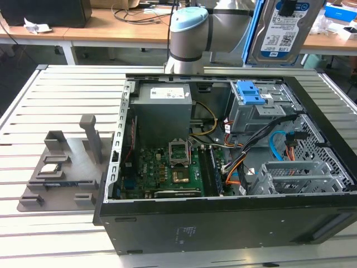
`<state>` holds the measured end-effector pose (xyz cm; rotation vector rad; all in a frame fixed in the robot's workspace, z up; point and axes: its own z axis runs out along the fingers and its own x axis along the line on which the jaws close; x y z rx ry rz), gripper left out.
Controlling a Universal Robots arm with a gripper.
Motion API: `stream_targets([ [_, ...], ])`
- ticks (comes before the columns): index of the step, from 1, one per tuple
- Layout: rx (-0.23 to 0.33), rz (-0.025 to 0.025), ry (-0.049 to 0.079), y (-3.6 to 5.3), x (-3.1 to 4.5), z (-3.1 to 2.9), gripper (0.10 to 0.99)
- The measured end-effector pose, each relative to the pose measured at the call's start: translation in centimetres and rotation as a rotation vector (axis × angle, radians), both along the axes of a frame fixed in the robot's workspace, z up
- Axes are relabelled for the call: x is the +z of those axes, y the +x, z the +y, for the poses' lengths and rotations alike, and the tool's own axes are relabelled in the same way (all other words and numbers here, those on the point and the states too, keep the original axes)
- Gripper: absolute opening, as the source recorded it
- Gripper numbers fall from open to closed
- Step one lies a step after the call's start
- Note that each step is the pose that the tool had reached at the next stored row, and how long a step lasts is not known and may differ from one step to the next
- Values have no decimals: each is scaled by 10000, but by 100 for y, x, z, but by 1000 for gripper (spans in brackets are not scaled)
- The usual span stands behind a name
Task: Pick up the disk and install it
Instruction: 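Pick up the disk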
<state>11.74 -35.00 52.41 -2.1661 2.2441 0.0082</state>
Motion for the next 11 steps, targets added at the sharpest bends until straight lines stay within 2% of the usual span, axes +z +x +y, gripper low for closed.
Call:
stream_targets([
  [7, -1, 0, -3, 17, 1, -11, 361],
  [10, -1, 0, -2, 17, 0, -80, 361],
  [11, -1, 0, -2, 17, 1, -123, 361],
])
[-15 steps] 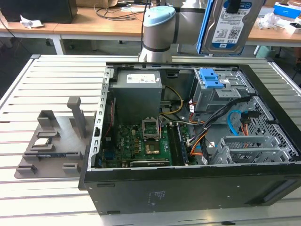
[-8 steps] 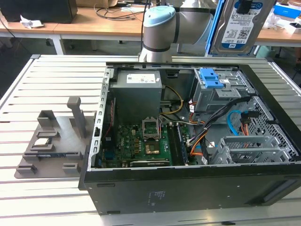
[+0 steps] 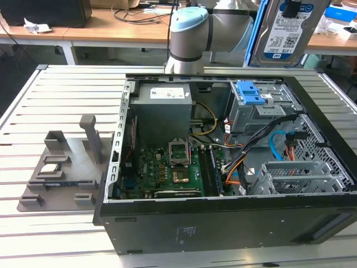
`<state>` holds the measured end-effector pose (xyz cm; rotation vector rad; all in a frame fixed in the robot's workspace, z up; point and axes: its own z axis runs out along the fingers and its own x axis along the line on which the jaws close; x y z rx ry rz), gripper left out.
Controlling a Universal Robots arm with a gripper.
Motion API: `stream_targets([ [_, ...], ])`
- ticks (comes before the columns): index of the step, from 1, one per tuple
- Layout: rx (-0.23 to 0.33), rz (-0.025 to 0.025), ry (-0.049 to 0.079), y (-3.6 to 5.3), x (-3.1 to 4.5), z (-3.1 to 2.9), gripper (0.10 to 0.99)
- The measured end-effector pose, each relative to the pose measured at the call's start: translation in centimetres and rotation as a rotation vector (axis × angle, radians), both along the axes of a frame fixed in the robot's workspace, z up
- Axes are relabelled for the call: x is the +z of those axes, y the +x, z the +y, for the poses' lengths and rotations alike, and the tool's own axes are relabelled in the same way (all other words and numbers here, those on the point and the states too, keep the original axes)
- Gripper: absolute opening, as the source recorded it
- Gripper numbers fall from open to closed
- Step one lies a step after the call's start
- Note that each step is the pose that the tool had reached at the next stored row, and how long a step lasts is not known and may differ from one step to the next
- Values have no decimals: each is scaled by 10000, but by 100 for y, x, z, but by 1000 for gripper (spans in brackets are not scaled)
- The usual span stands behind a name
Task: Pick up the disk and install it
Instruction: 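Pick up the disk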
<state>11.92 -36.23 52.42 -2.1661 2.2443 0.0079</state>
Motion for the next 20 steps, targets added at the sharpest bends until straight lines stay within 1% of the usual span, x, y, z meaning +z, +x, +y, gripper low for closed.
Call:
stream_targets([
  [2, 0, 0, 1, 0, 0, -89, 361],
  [4, 0, 0, 0, 0, 0, -148, 361],
  [6, 0, 0, 1, 0, -1, -190, 361],
  [8, 0, 0, 0, 0, -1, -249, 361],
  [10, 0, 0, 0, 0, -1, -285, 361],
  [11, -1, 0, 1, 0, -2, -318, 361],
  [13, 0, 0, 0, 0, -1, -354, 361],
  [14, 0, 0, 1, 0, -2, -382, 361],
  [18, 0, 0, 1, 0, -3, -445, 361],
  [20, 0, 0, 1, 0, -3, -511, 361],
])
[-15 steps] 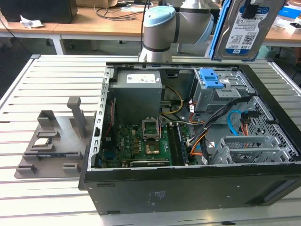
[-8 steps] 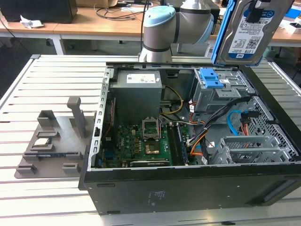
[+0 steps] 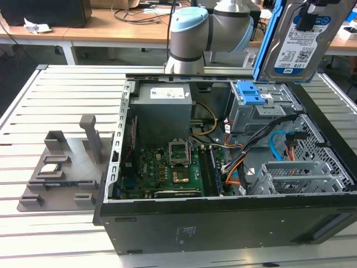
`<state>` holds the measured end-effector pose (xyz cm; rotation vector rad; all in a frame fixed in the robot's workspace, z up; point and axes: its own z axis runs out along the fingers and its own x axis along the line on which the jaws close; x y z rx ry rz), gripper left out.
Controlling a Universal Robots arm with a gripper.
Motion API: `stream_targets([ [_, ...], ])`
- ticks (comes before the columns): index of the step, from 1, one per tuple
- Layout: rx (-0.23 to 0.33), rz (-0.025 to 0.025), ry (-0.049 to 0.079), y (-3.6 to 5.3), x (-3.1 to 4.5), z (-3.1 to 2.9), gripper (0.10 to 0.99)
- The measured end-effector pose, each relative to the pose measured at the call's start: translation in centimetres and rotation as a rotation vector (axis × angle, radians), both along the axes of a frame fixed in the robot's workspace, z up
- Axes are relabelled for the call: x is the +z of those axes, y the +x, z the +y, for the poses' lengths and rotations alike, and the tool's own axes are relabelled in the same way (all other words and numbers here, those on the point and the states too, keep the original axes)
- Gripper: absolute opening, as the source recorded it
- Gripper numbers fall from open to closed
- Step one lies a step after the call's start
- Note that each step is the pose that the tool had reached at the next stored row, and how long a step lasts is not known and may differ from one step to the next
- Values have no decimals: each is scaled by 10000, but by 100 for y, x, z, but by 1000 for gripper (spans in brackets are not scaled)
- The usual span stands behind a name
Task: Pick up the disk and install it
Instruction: 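Pick up the disk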
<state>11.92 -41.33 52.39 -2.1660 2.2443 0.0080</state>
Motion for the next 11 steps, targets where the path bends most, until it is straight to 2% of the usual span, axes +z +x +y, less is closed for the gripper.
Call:
stream_targets([
  [3, -1, 0, 0, 0, -1, -79, 361],
  [11, 0, 0, 0, 0, -2, -245, 361],
])
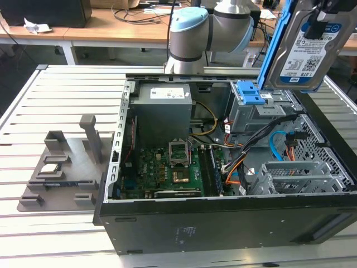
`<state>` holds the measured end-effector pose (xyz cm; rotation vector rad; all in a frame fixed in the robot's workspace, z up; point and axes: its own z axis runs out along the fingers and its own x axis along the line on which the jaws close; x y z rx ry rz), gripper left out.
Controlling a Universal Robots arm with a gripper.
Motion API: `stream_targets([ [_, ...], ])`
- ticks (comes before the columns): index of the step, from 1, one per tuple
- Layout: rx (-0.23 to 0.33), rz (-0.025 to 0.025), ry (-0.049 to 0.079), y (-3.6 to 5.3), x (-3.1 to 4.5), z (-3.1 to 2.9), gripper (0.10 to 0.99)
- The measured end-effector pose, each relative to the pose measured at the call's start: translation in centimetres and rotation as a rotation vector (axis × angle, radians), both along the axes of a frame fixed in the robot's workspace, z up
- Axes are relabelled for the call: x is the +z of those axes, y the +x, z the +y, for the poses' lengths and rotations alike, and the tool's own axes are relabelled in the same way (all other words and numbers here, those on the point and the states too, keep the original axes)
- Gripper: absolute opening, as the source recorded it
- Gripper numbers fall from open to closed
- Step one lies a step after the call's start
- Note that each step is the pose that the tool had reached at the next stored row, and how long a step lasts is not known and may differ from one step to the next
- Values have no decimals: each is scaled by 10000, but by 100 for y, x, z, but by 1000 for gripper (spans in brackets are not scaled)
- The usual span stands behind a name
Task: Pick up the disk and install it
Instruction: 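Pick up the disk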
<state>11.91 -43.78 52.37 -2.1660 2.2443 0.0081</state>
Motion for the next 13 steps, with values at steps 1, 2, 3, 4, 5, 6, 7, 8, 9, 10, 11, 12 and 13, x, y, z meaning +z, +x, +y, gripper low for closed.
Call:
stream_targets([
  [1, 0, -1, -1, 0, 0, -28, 361],
  [2, 0, 0, 0, 0, -1, -59, 361],
  [3, 0, 0, 0, 0, -1, -94, 361],
  [4, 0, -1, 0, 0, -1, -121, 361],
  [5, 0, 0, -1, 0, -1, -156, 361],
  [6, 0, 0, -1, 0, -1, -178, 361],
  [7, 0, 0, 0, 0, -2, -193, 361],
  [8, 0, 0, 1, 0, -2, -208, 361],
  [9, 0, 0, 0, 0, -2, -224, 361],
  [10, 0, 0, 0, 0, -2, -247, 361],
  [11, 0, 0, 0, 0, -3, -274, 361],
  [12, 0, 0, -1, 0, -2, -297, 361],
  [13, 1, 0, 0, 0, -3, -338, 361],
])
